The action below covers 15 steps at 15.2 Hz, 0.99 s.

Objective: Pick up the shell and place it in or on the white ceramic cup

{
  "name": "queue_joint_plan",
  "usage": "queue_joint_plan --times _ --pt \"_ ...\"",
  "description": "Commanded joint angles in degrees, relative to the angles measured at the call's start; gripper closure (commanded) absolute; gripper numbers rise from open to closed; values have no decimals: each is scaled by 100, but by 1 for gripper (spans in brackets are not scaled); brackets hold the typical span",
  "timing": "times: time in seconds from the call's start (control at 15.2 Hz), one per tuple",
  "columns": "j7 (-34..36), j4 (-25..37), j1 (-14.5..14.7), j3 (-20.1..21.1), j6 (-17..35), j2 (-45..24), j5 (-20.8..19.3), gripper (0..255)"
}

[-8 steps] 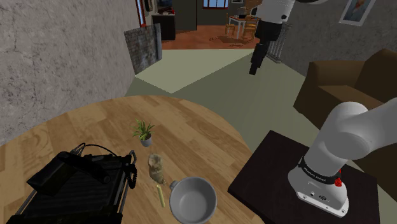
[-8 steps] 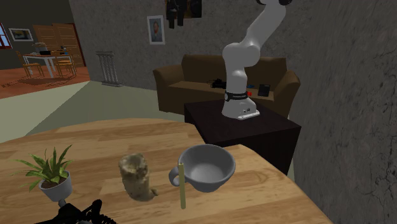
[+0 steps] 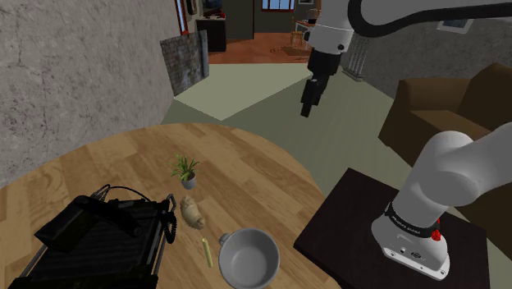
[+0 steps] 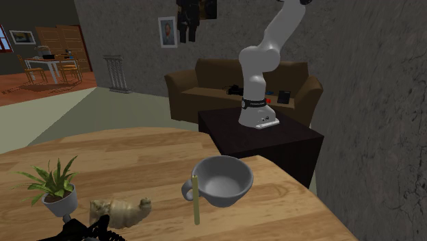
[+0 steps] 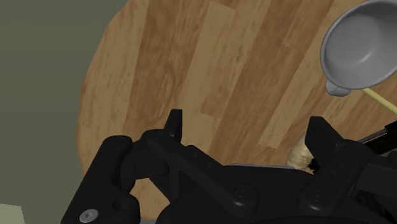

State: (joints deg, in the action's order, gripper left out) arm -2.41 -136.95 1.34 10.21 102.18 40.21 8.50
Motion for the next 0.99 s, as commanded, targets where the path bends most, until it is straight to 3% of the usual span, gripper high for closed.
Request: queue_joint_plan --times 0.0,0.53,0.92 --pt "255 -55 29 241 336 -234 80 0" --pt "1351 -15 63 1233 1558 -1368 156 0" --pt "2377 365 -66 1984 2375 -2551 -269 0"
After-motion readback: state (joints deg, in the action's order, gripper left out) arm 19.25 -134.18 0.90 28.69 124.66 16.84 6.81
